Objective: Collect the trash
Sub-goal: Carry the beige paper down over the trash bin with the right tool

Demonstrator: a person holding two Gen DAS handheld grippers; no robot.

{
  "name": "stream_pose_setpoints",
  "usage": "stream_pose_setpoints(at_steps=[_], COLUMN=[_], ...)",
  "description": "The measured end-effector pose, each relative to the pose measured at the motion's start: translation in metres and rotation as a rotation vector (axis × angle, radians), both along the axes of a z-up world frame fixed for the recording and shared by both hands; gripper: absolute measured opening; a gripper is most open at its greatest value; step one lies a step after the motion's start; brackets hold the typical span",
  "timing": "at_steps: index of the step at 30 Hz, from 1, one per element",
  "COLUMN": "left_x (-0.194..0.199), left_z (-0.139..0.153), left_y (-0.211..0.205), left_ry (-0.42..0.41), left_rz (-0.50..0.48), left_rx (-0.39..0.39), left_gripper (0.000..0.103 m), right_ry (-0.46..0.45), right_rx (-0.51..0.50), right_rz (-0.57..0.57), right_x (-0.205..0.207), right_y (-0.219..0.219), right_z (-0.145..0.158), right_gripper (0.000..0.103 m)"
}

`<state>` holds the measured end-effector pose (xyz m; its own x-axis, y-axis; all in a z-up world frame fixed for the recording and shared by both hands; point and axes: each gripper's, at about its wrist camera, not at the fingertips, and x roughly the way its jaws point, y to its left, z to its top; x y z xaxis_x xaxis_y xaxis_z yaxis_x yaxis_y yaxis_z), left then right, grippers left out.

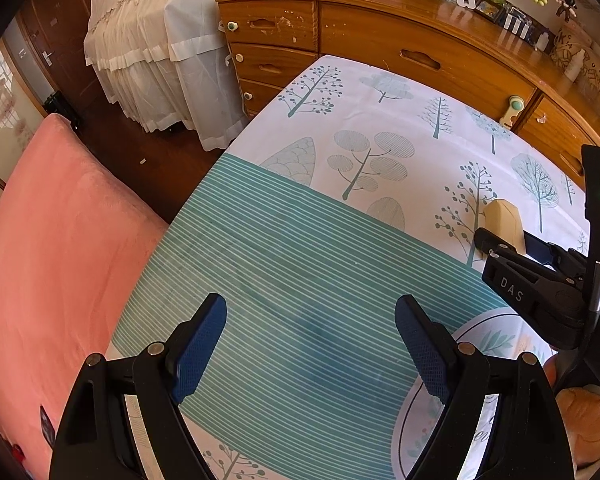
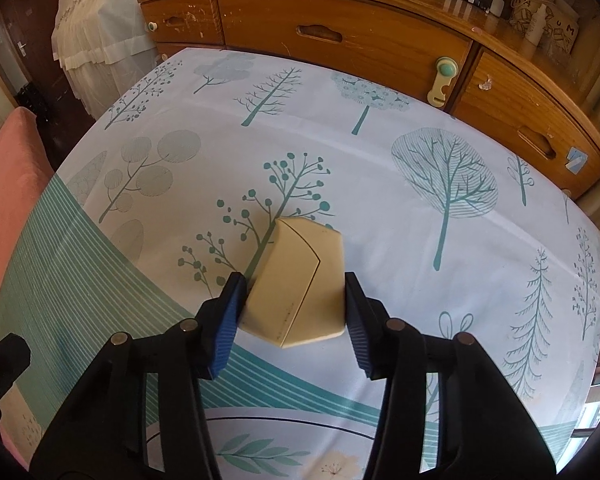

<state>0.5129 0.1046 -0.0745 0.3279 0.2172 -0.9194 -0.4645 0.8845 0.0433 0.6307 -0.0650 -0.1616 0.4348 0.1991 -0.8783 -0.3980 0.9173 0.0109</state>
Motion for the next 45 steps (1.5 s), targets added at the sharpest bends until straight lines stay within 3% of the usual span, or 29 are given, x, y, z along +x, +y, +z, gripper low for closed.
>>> stream_pose_setpoints(at_steps=[11, 22, 28, 36, 41, 45], left_x=[-0.030, -0.113, -0.183, -0.296, -0.368, -0.416], left_z=[0.010, 0.032, 0.048, 0.075, 0.081, 0.074], left_y=[0.003, -0.027, -0.031, -0.022, -0.015, -0.014], left_ry=[-0.014, -0.041, -0.075, -0.126, -0.131, -0.108], left_rz=[-0.004, -0.112, -0.207, -0.360, -0.458, -0.513], left_rx=[-0.024, -0.006, -0.032, -0.063, -0.045, -0.038], left_gripper=[0.087, 0.087, 0.087, 0.087, 0.087, 0.087], right_ry=[0.004, 0.003, -0.011, -0.045, -0.042, 0.013], right_rx=[0.129, 0.250, 0.292, 0.324, 0.335, 0.333], right_rz=[0.008, -0.010, -0.059, -0.171, -0.241, -0.278], right_x=[-0.038, -0.140, -0.223, -0.375, -0.474, -0.538], right_y=[-0.017, -0.046, -0.063, -0.068, -0.061, -0.053], right_z=[0.020, 0.066, 0.094, 0.124, 0.121, 0.104], right_gripper=[0.045, 0.045, 0.045, 0.045, 0.045, 0.045])
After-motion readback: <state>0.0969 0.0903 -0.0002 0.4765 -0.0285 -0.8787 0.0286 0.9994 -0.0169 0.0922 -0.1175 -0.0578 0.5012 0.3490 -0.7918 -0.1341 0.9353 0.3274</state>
